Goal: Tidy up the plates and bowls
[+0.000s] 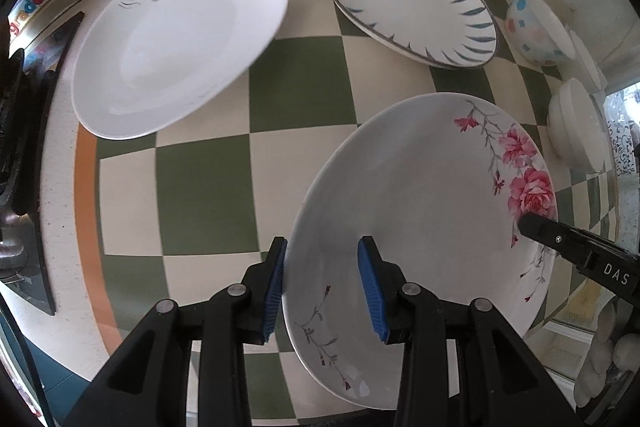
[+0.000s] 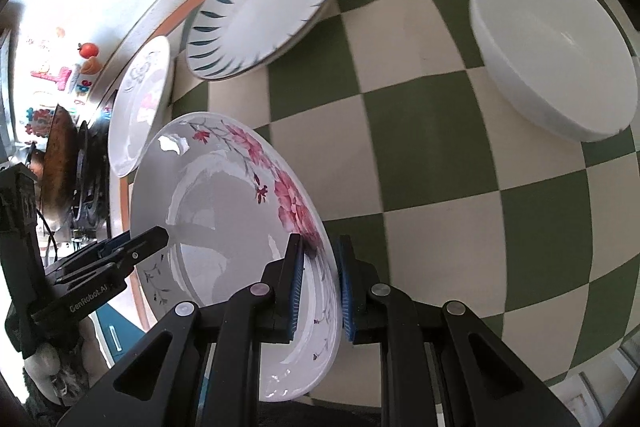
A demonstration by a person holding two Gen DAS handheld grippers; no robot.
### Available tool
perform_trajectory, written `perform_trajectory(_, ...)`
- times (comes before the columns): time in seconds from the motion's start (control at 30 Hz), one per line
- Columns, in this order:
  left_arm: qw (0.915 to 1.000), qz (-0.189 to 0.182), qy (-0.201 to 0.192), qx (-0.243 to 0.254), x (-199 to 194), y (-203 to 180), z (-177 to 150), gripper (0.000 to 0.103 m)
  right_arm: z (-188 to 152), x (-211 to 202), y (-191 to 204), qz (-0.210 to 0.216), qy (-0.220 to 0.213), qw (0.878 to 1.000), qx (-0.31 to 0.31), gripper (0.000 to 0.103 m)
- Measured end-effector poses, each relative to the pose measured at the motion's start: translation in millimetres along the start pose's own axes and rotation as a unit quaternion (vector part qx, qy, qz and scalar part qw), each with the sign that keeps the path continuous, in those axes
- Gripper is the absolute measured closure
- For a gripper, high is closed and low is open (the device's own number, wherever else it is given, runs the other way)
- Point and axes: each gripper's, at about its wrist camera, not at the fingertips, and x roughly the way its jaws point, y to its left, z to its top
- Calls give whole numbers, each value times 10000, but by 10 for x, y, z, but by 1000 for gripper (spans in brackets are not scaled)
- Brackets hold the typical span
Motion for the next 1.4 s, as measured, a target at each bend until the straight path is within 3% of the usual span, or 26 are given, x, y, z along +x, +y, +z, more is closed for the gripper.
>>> perform_trajectory(0.73, 9998, 82, 172, -46, 184, -74, -12, 70, 163, 236, -127, -41, 215, 9998, -19, 84)
perform_trajectory(0.87, 9997, 202, -49, -95, -124, -31, -11, 70, 185, 203, -172, 12, 309, 9994, 137, 84)
perform_trajectory(0.97, 9982, 267, -456, -285, -510, 114, -26, 69, 171, -69, -151, -194, 54, 9996, 173, 84)
perform_trajectory(1.07, 9940, 259, -845, -649, -889, 361, -19, 67, 156, -413, 47, -228, -328, 9992, -44, 84)
perform_trajectory(1.17, 9893, 74, -1027, -1029, -1043, 659, 65, 57, 275, -542, 395, 4, -378, 9983, -435, 77)
perform_trajectory(1.23, 9857, -7, -1036, -1330, -1037, 918, 184, 57, 443, -491, 672, 309, -245, 9973, -616, 70)
perform_trajectory(1.33, 9774, -262, -933, -1880, -892, 1336, 323, 57, 742, -283, 1117, 715, -18, 9945, -769, 70)
perform_trajectory(1.4, 9729, -299, -850, -2130, -767, 1574, 424, 57, 982, -129, 1445, 683, -18, 9921, -1051, 70)
